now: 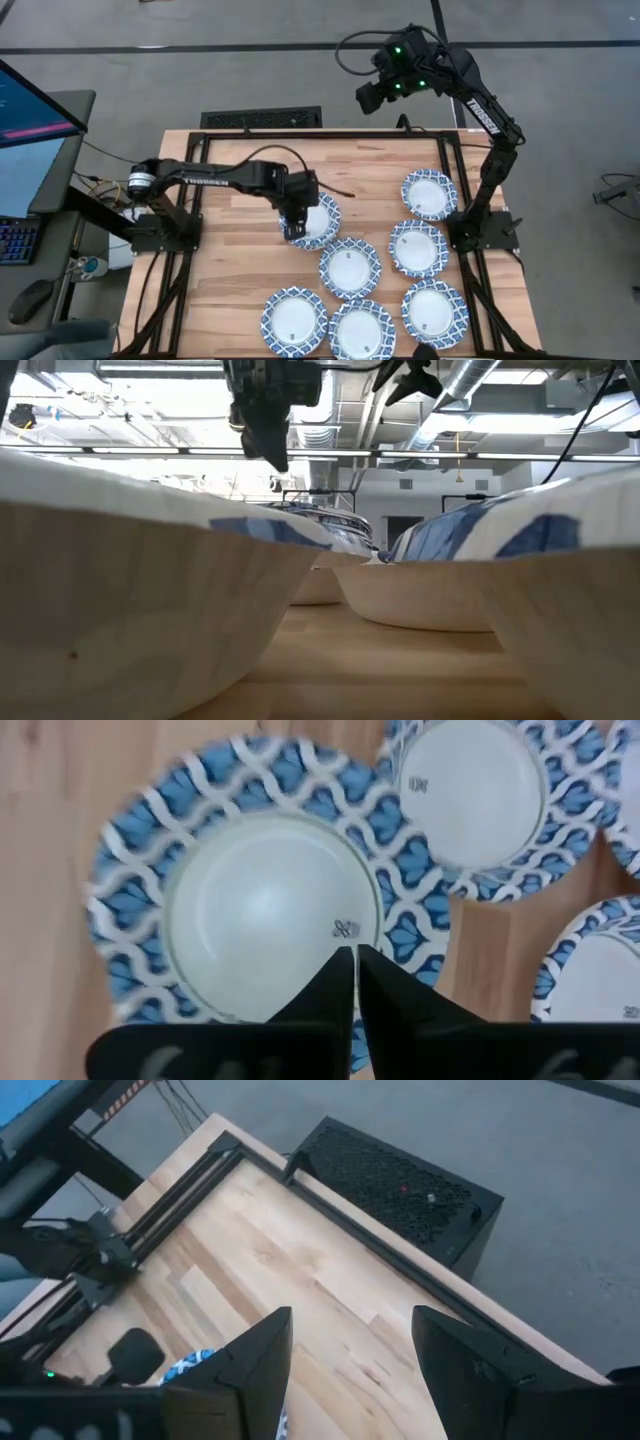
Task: Nest bowls inside each other
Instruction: Stack the blue bowl on top of the blue bowls
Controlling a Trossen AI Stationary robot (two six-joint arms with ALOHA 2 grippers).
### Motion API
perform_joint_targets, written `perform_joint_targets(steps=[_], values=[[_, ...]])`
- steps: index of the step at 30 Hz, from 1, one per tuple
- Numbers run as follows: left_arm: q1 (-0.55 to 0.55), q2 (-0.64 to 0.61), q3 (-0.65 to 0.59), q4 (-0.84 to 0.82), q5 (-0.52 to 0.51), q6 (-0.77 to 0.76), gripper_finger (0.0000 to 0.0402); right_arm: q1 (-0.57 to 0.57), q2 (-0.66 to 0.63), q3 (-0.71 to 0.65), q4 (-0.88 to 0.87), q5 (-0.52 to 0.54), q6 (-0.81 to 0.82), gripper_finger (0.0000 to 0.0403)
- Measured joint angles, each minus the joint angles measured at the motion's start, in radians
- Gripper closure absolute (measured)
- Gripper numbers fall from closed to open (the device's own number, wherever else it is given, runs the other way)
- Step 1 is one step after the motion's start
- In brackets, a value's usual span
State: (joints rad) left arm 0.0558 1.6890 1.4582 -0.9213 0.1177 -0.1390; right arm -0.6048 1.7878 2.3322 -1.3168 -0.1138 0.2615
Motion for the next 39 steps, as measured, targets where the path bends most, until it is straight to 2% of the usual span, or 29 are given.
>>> perform_joint_targets(steps=[7,13,24,31,39], values=[[-0.050,0.002,-0.139,0.144,0.006,-0.094,0.0400,0.012,0.000,0.000,-0.014,-0.020,0.000,0.0173],[-0.055,0.003,-0.206,0.206,-0.038,-0.133,0.0401,0.016,0.000,0.000,-0.014,-0.020,0.001,0.0173],[-0.027,0.128,-0.220,0.204,-0.110,-0.088,0.0401,0.015,0.000,0.000,-0.016,-0.020,0.001,0.0173],[0.015,0.136,-0.220,0.189,-0.207,-0.054,0.0401,0.012,0.000,0.000,-0.017,-0.020,-0.005,0.0173],[0.051,0.100,-0.197,0.106,-0.216,-0.036,0.0401,-0.005,0.000,0.000,-0.017,-0.021,-0.027,0.0173]])
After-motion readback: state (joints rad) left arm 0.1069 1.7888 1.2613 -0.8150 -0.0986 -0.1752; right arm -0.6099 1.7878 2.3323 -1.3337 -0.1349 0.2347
